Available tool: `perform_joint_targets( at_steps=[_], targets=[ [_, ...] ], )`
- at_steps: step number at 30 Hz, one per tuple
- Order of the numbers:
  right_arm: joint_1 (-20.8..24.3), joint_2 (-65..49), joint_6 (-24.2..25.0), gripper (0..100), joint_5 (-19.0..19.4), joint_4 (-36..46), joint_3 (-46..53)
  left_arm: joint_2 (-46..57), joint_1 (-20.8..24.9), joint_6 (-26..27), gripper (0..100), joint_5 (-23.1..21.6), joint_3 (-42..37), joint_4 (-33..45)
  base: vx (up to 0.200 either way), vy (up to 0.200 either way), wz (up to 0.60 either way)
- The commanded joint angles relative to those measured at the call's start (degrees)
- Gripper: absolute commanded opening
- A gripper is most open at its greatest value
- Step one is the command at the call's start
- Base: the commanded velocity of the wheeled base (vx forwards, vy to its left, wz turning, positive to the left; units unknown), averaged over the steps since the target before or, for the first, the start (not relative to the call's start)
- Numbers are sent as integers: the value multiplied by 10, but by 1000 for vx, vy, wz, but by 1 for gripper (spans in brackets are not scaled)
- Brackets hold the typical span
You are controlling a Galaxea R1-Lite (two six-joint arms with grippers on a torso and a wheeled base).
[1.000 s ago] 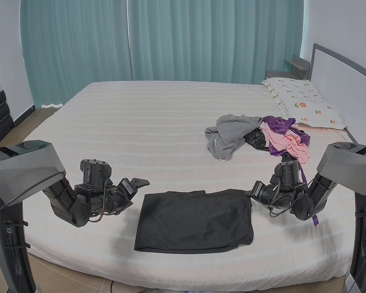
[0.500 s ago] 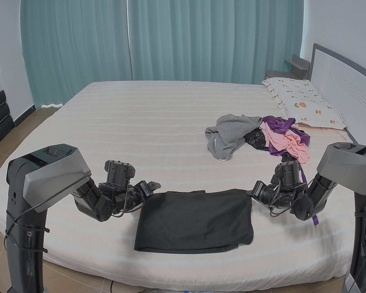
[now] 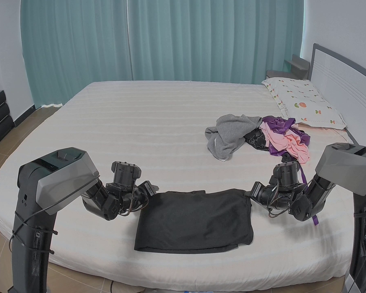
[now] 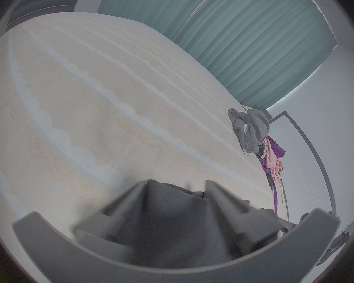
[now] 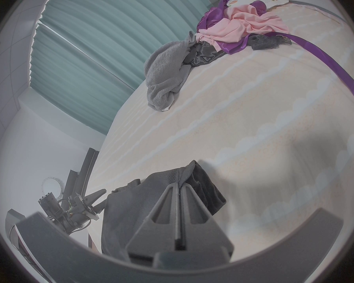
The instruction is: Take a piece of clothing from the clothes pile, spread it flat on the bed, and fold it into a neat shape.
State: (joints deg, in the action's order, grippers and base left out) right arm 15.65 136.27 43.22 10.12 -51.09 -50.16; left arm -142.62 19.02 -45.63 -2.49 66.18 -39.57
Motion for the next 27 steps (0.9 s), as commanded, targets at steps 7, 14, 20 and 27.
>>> perform_joint_targets(
  at_steps=[7,14,20,27],
  targets=[
    [-5,2,-1,0,-9,-1,0,-4,2,-6,0,25,-1,-5,0,0,0],
    [-19,7,-5,0,-9,1,-6,1,-9,-19,0,34,-11,-5,0,0,0],
    [-15,24,-10,0,-9,6,-28,1,-11,-29,0,35,-10,-6,0,0,0],
    [-11,31,-25,0,-8,11,-34,1,-11,-31,0,34,-11,-6,0,0,0]
  ],
)
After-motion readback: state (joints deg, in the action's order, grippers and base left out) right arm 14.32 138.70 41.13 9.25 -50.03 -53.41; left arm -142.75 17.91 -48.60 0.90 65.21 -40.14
